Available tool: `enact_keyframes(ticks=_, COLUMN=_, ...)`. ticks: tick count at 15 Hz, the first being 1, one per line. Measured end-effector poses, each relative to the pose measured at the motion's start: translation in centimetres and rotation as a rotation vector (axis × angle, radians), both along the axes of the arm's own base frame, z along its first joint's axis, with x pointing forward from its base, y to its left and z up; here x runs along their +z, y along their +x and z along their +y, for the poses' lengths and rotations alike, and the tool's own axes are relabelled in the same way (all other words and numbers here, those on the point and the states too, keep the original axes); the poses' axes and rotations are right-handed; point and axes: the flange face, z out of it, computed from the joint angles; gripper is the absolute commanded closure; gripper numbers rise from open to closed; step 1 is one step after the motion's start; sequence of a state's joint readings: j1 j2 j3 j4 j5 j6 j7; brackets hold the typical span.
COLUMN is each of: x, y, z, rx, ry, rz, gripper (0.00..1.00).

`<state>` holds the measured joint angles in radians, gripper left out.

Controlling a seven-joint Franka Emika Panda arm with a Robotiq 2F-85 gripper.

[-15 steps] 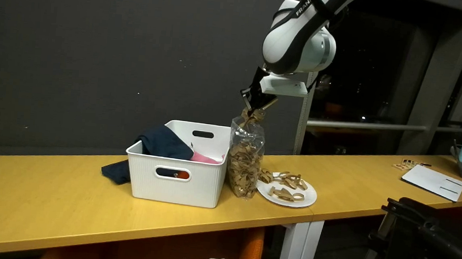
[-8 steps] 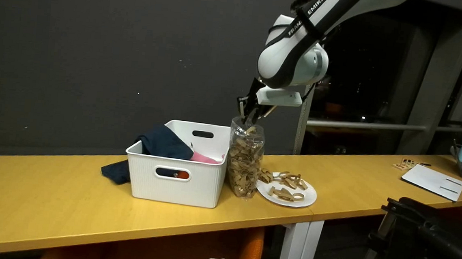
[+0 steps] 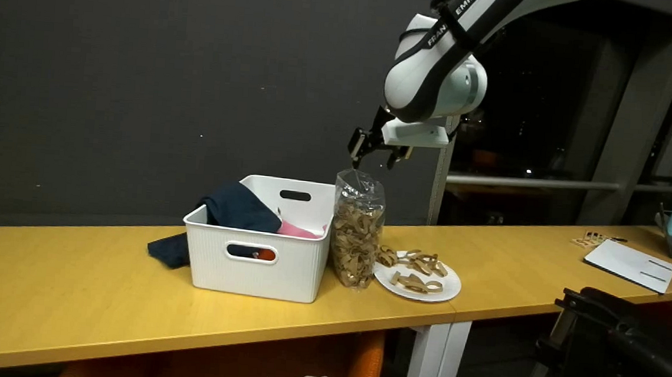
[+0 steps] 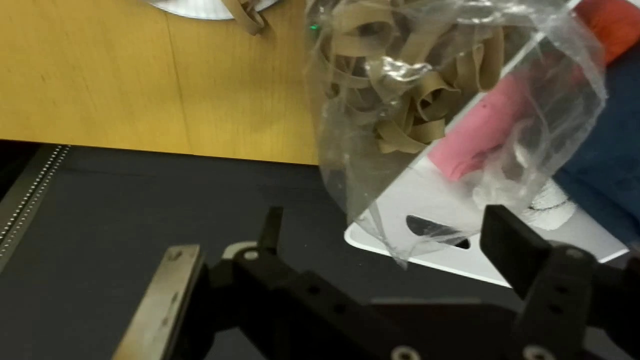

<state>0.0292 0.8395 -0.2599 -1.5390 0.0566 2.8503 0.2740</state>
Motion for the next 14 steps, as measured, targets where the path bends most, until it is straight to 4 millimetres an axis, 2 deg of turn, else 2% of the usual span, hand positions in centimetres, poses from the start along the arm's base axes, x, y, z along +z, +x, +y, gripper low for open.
enact_keyframes(ticks=3, x=-0.9, y=-2.6, z=-3.1, rx=-0.069, ry=-0.028, rz=0.061, gripper=0.0)
enact_keyframes(ticks=10, x=-5.9, y=-9.4, z=-10.2, rx=-0.226, ry=-0.039, rz=0.23, gripper=0.0)
enact_keyframes(ticks=12, x=-7.7, y=-10.6, z=-11.8, rx=-0.252, ry=-0.037, rz=0.258, gripper=0.0)
enact_keyframes(ticks=14, x=-10.4, y=-11.5, z=-13.1, rx=-0.269, ry=-0.03, rz=0.282, gripper=0.0)
